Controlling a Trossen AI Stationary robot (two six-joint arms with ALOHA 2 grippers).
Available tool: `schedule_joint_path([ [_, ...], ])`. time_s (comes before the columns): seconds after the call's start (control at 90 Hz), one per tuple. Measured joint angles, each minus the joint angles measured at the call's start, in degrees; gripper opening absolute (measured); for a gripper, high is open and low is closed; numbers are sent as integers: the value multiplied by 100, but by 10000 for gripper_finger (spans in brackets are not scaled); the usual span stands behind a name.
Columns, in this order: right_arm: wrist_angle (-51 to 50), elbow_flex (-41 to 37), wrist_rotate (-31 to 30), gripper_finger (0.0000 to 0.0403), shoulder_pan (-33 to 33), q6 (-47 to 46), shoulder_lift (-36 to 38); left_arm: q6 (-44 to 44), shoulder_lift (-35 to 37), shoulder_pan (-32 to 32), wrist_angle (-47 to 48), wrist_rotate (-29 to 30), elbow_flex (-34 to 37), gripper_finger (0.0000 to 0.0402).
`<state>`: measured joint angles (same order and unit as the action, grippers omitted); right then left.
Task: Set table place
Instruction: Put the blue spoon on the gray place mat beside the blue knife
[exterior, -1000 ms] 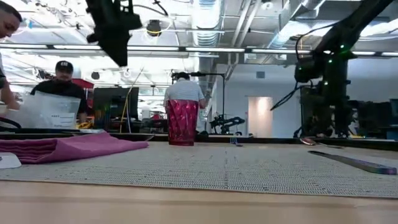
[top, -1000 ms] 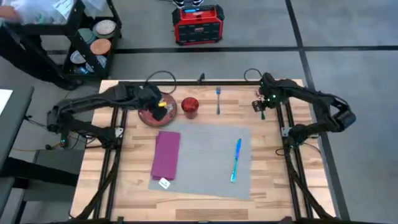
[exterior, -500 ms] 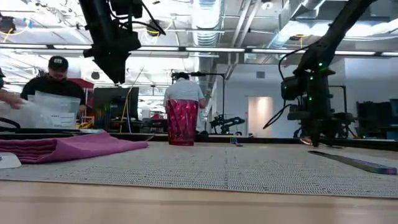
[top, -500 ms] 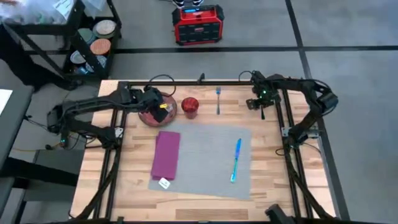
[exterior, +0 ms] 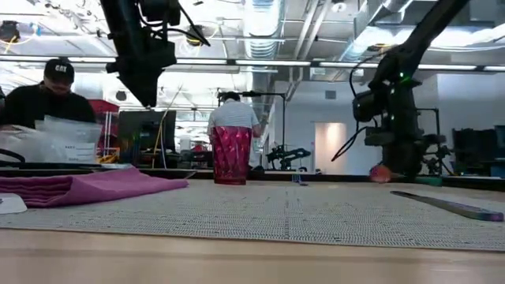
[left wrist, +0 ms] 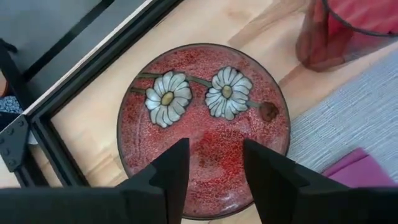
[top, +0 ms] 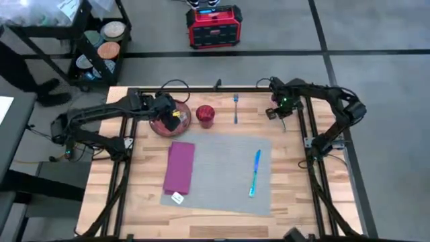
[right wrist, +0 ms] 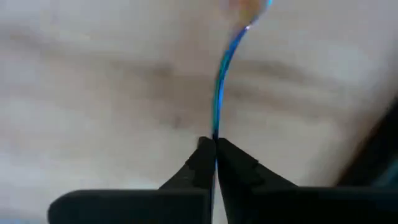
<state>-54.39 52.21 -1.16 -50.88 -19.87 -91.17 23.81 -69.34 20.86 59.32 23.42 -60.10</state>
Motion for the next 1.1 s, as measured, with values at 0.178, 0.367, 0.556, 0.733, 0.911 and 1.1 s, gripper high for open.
schedule_joint_path([
  [0.178, -650, 0, 19, 1, 1234, -993, 876, -33, 0, -2, 172, -2, 0, 132],
  [0.367, -855, 0, 221, 1, 2972, -2988, 1635, -79, 0, -2, 178, -2, 0, 132],
  [0.556, -719, 0, 242, 0, 4941, -5350, 1890, -92, 0, -2, 173, -3, 0, 132],
  [0.733, -347, 0, 146, 0, 6419, -7313, 1837, -278, 0, -2, 100, -4, 0, 132],
  [0.911, 132, 0, 110, 0, 7263, -8296, 1522, -113, 0, -2, 6, -10, 0, 132],
  [1.1, 931, 0, 111, 0, 7580, -8185, 1031, -105, 0, -2, -41, -17, 0, 132],
])
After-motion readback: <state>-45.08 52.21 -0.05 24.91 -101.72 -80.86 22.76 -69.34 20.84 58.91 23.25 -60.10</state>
